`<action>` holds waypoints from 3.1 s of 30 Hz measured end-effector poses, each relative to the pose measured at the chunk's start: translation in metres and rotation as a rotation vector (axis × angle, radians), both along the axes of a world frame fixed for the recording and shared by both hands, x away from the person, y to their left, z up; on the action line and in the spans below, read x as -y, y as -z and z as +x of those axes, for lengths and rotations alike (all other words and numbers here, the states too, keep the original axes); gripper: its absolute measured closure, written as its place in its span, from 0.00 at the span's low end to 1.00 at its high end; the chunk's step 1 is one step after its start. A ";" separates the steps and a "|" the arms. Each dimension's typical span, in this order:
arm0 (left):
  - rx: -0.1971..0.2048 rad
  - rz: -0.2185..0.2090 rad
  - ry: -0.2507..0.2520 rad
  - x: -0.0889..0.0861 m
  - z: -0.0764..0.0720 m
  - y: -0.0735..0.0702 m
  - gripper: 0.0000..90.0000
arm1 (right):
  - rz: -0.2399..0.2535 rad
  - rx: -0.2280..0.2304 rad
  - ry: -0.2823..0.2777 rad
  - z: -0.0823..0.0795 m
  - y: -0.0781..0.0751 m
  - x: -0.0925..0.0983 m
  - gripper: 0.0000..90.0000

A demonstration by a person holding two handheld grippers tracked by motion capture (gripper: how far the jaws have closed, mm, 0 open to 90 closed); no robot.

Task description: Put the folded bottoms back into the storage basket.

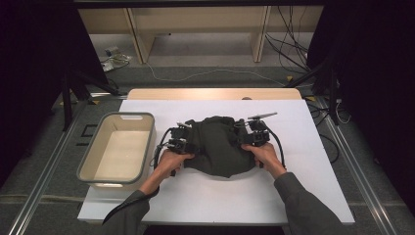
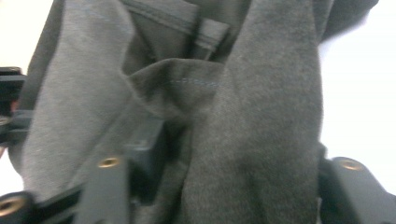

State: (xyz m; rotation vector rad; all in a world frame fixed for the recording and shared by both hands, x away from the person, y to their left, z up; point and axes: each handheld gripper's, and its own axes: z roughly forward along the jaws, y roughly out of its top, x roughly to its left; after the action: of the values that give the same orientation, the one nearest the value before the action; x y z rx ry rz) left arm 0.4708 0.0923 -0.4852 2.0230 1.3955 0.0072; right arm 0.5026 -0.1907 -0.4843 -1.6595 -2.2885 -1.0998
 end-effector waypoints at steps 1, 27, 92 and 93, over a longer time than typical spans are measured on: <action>0.012 0.006 0.013 0.001 -0.001 -0.001 0.60 | -0.007 0.001 -0.006 -0.001 -0.001 -0.001 0.55; 0.136 -0.068 0.067 -0.013 -0.015 -0.037 0.88 | 0.098 0.088 -0.027 -0.014 -0.027 0.000 0.84; 0.272 -0.052 0.143 -0.057 -0.032 -0.111 0.88 | 0.247 0.245 -0.035 -0.042 -0.086 -0.027 0.84; 0.274 -0.050 0.144 -0.058 -0.032 -0.112 0.88 | 0.248 0.241 -0.033 -0.043 -0.086 -0.027 0.84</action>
State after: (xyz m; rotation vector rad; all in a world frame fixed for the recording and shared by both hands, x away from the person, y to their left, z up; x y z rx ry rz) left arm 0.4386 0.1501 -0.3735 1.9912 1.0685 0.1777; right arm 0.4599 -0.1635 -0.3979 -1.4605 -2.1887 -1.5796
